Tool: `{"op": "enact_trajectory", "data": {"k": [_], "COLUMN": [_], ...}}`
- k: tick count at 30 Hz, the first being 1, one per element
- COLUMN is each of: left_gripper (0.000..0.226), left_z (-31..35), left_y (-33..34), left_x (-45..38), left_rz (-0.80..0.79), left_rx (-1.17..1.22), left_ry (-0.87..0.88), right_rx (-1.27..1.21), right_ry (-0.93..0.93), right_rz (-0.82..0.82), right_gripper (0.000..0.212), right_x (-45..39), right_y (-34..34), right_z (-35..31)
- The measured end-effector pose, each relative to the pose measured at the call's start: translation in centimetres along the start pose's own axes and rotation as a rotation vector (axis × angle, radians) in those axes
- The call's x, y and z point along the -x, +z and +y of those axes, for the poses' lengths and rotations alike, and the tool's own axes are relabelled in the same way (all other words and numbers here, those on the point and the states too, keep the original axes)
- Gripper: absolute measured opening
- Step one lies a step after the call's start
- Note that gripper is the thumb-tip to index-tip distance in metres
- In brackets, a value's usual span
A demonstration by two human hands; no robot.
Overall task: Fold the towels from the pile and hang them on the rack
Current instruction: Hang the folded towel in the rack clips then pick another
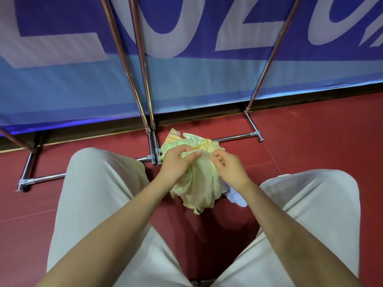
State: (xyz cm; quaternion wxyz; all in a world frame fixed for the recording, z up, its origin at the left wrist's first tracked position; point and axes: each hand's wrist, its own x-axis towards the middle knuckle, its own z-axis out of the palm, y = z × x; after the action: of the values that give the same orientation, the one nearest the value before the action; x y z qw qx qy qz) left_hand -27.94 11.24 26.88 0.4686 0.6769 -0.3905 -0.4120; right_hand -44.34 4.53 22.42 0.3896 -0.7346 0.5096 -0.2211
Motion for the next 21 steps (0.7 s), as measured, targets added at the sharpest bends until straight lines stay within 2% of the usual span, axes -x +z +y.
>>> {"op": "enact_trajectory", "data": {"k": [3, 7, 9, 11, 14, 17, 21], "left_gripper": [0.016, 0.021, 0.017, 0.011, 0.011, 0.009, 0.009], "left_z": [0.4, 0.7, 0.9, 1.3, 1.8, 1.8, 1.7], "left_y": [-0.5, -1.2, -1.6, -2.3, -3.7, -4.9, -6.3], "left_x": [0.2, -0.2, -0.4, -0.7, -1.3, -1.8, -2.2], "left_rz": [0.040, 0.095, 0.147, 0.225, 0.324, 0.395, 0.484], "left_rx": [0.022, 0.043, 0.091, 0.165, 0.275, 0.326, 0.372], "left_ry": [0.024, 0.037, 0.014, -0.030, -0.091, -0.131, -0.138], "right_rx": [-0.039, -0.205, -0.271, -0.297, -0.233, -0.069, 0.092], "right_ry": [0.036, 0.053, 0.035, 0.000, -0.024, -0.037, 0.015], "right_rz": [-0.026, 0.064, 0.066, 0.042, -0.030, -0.125, -0.183], "right_gripper": [0.011, 0.025, 0.021, 0.027, 0.036, 0.045, 0.046], "right_x": [0.0, 0.2, 0.5, 0.8, 1.0, 1.1, 1.5], "right_y": [0.5, 0.4, 0.2, 0.2, 0.4, 1.1, 1.6], "right_z": [0.4, -1.2, -2.0, -2.3, -1.8, -0.2, 1.3]}}
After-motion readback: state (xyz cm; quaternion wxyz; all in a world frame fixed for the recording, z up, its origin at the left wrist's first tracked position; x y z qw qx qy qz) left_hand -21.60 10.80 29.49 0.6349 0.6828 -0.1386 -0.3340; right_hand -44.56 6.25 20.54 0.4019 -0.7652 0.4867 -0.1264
